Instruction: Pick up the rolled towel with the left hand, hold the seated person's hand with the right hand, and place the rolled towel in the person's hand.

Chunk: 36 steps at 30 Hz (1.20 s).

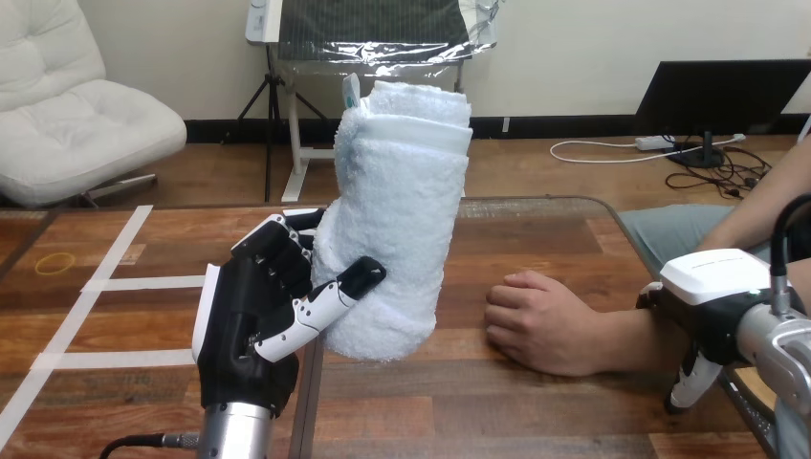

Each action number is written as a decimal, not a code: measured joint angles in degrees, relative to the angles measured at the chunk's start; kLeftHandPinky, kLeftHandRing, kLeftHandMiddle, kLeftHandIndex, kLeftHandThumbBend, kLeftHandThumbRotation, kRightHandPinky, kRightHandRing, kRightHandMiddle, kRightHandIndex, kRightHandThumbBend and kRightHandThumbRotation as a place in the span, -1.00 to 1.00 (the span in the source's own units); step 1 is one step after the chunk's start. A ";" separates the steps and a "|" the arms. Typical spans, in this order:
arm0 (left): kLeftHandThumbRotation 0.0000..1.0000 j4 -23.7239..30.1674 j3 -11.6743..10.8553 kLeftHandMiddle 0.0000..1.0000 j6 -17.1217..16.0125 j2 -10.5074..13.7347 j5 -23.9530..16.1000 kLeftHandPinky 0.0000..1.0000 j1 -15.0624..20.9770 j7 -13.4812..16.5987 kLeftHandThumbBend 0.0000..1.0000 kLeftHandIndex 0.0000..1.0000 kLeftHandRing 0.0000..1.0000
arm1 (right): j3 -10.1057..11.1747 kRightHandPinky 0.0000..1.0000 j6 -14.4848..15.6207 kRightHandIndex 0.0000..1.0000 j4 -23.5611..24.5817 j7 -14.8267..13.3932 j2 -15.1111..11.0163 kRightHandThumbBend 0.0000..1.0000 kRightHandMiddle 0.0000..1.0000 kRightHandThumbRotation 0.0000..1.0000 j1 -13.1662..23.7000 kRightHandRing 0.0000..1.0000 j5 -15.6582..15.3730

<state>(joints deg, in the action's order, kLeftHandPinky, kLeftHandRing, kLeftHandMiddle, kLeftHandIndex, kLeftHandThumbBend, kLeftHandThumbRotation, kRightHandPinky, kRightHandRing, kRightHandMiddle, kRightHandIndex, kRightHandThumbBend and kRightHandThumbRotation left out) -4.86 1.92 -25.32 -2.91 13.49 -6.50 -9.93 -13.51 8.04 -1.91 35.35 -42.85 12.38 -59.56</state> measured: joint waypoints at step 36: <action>-1.00 1.60 0.17 -0.13 1.14 0.00 -0.48 -0.34 -0.14 1.00 0.34 0.00 -0.24 | -5.48 0.47 -2.40 0.57 -12.38 -10.14 0.39 0.38 0.60 -0.82 4.61 0.55 -0.77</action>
<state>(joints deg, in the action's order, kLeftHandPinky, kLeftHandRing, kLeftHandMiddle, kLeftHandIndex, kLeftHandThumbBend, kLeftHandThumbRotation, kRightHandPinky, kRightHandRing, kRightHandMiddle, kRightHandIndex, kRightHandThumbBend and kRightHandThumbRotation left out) -3.26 2.09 -24.19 -2.90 13.01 -6.65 -8.93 -18.99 5.64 -14.29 25.21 -42.46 16.99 -60.33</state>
